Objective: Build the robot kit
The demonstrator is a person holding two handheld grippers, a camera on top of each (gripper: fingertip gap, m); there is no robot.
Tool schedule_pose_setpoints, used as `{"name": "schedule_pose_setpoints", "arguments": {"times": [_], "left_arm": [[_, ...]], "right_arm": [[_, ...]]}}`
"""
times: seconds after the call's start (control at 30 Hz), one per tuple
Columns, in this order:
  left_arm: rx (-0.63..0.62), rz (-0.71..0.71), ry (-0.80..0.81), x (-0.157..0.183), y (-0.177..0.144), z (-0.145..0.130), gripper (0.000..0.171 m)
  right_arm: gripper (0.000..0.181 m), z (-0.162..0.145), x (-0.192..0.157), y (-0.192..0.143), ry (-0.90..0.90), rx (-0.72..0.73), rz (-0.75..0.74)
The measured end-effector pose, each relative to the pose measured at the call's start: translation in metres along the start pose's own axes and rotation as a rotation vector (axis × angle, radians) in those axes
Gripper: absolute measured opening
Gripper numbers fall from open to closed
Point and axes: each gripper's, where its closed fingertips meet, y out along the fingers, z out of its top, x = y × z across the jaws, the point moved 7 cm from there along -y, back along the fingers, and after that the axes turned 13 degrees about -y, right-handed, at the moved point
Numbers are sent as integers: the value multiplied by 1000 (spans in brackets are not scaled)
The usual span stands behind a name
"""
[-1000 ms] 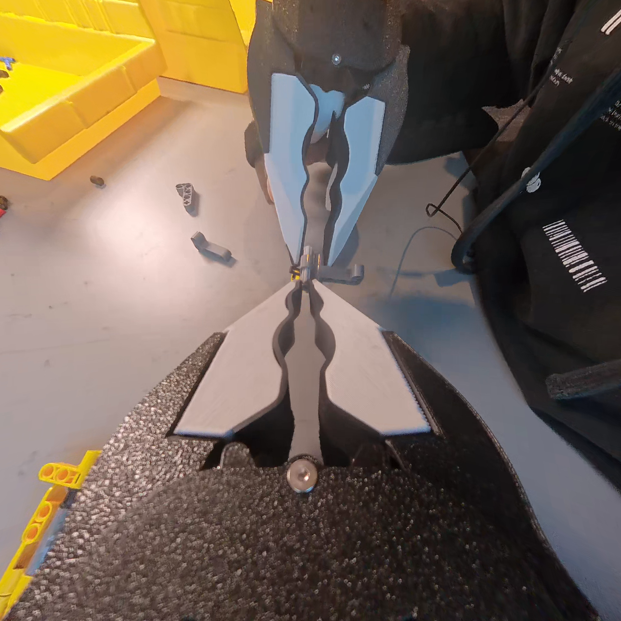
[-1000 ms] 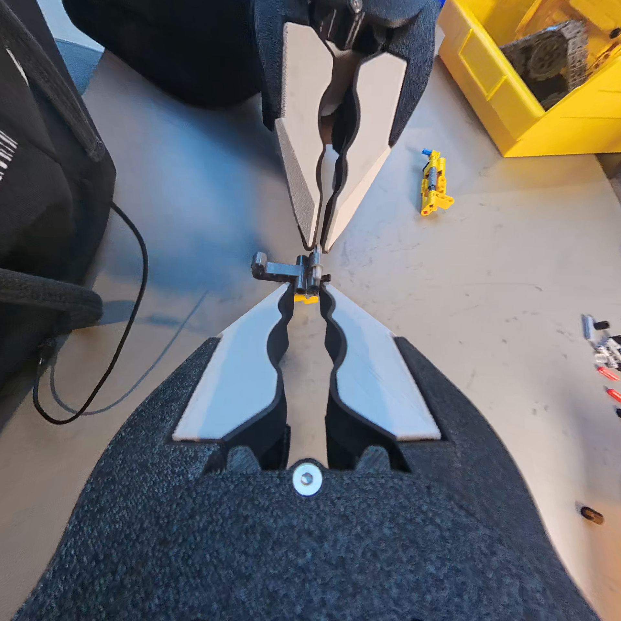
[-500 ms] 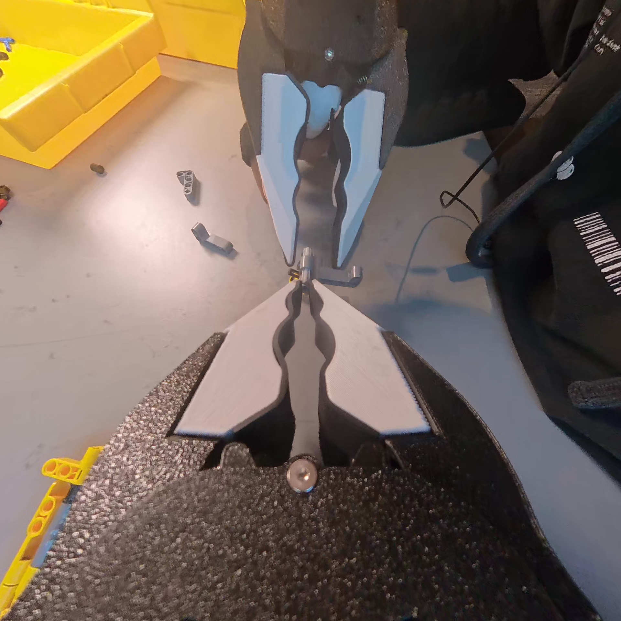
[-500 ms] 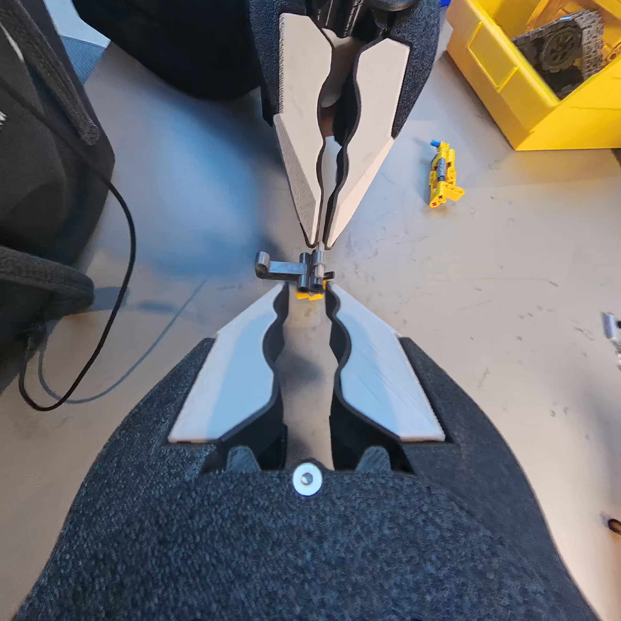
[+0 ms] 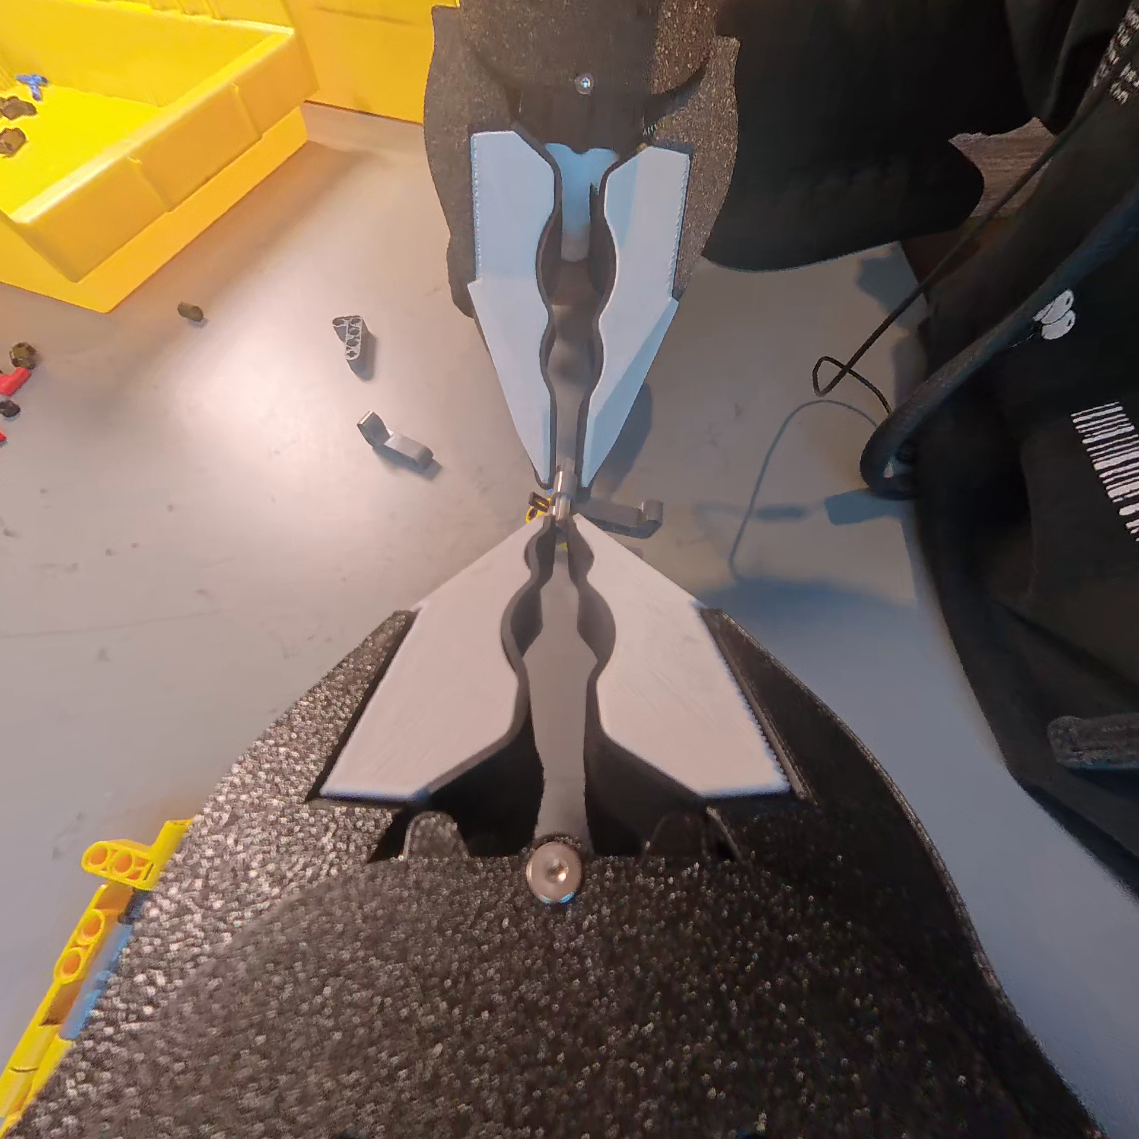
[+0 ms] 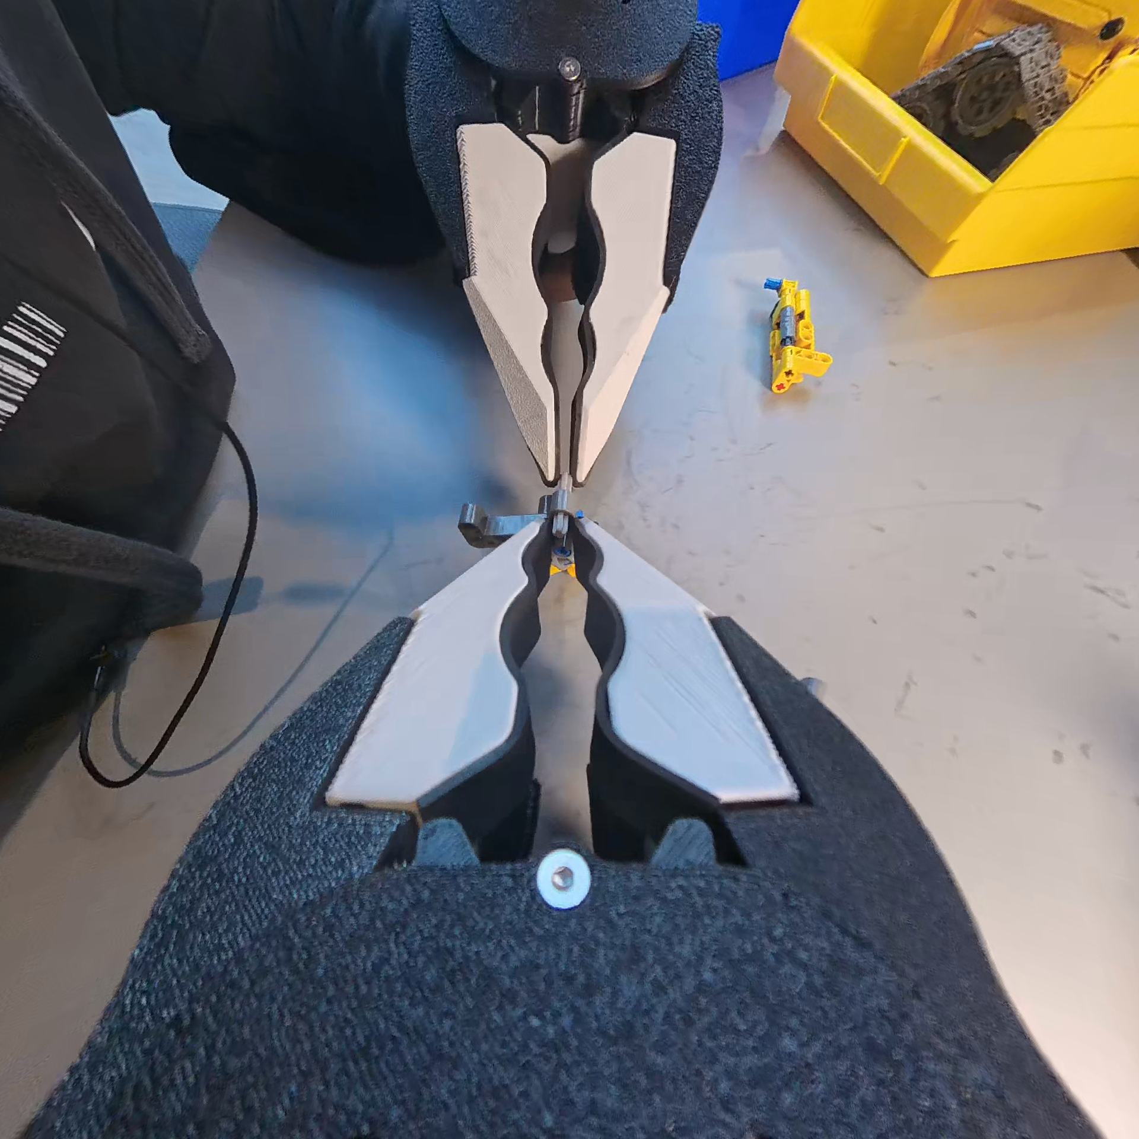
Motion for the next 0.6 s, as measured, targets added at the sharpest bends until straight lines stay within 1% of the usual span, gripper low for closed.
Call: {"name": "schedule_pose_setpoints", "arguments": {"times": [0.13, 0.6], "left_arm": [[-1, 21, 36, 2, 1, 1, 2], [-7, 32, 37, 3, 3, 2, 1]], "right_arm": [[6, 0, 0, -1, -8, 0, 0], [5, 0, -1, -1, -7, -2, 3]]}}
